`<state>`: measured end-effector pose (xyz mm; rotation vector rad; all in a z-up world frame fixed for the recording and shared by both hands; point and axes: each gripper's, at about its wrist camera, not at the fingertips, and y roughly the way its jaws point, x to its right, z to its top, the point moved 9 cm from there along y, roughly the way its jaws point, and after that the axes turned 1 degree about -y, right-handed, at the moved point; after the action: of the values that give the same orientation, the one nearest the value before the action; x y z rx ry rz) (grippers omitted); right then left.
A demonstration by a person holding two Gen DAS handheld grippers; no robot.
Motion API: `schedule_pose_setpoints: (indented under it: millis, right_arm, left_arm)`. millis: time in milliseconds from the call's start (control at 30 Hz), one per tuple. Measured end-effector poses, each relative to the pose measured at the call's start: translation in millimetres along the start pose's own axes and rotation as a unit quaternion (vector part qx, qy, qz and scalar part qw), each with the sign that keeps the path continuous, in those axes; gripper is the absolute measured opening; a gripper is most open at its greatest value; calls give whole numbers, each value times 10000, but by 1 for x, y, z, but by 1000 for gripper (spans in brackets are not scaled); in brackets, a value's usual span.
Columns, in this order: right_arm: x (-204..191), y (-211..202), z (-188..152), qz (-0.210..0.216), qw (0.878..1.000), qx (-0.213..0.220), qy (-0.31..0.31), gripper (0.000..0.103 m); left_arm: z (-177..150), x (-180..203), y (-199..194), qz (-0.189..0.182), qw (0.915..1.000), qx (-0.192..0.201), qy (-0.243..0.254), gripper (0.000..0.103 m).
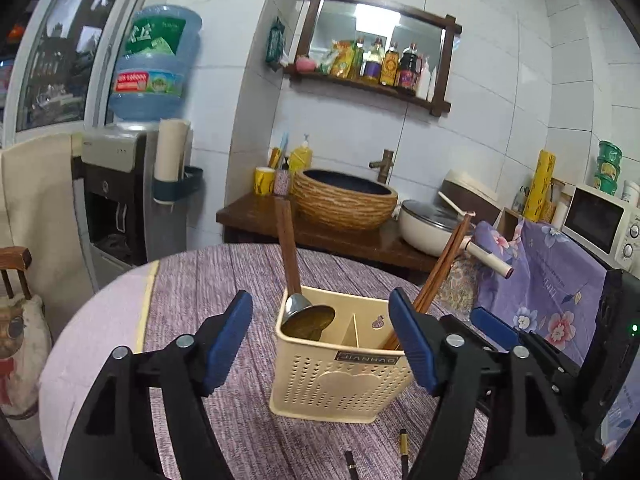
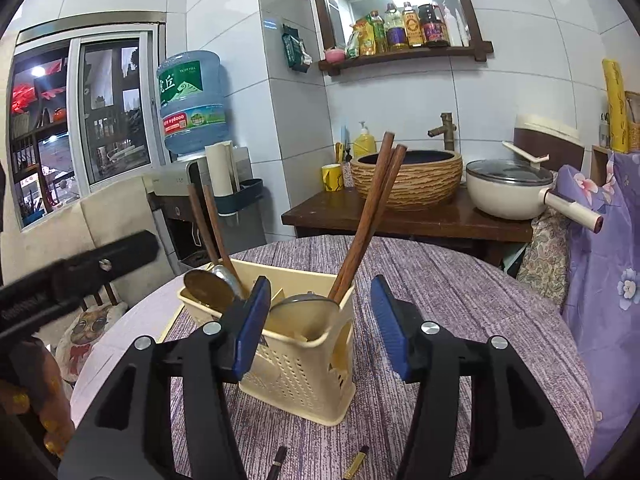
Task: Organize utensils
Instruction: 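Move both tools toward the black gold-tipped chopsticks on the cloth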
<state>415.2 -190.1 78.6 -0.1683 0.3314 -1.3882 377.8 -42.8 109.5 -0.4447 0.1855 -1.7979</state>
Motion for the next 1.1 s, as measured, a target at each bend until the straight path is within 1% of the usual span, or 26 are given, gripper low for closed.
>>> schedule_pose_setpoints:
  millis: [33,100,200,267,367,500,633,733,900,1100]
  right_arm:
    - [1,-5,-1,-12,10000,-10,25,61]
    - [3,-18,-9,-25,9999,-81,107,65]
    - [6,-33,-25,-124,9995,-260,147,68]
    - [9,-40,-42,-189,9985,-493,166,71]
    - [13,-45,-70,-333,9954,-892,118,71]
    - [21,-45,-112,-604,9882,-1408,58,71]
    - [30,-40,-145,-737,9805,-1811,180,71]
    - [33,-35,-165,-789,9749,-2066,259,68]
    - [27,-21,-184,-725,9684,-2364,328,56]
    - [18,-5,-192,-722,9633,-2567,322,54]
  left_arm:
    - [-2,0,-5,26,10000,27,23,75]
    - [-9,1,-17,68,9999,68,57,82]
    - [-28,1,-26,123,9999,-82,87,87]
    - [-46,2,-29,156,9995,-269,95,88]
    - [-72,-1,-32,303,9982,-503,147,91]
    - [-113,-6,-28,477,9935,-1010,209,91]
    - [-145,-16,-27,679,9887,-1322,218,91]
    - [-160,-23,-26,742,9857,-1502,182,91]
    - [-180,-31,-25,784,9823,-1701,70,90]
    - [-190,-35,-27,910,9798,-1776,130,89]
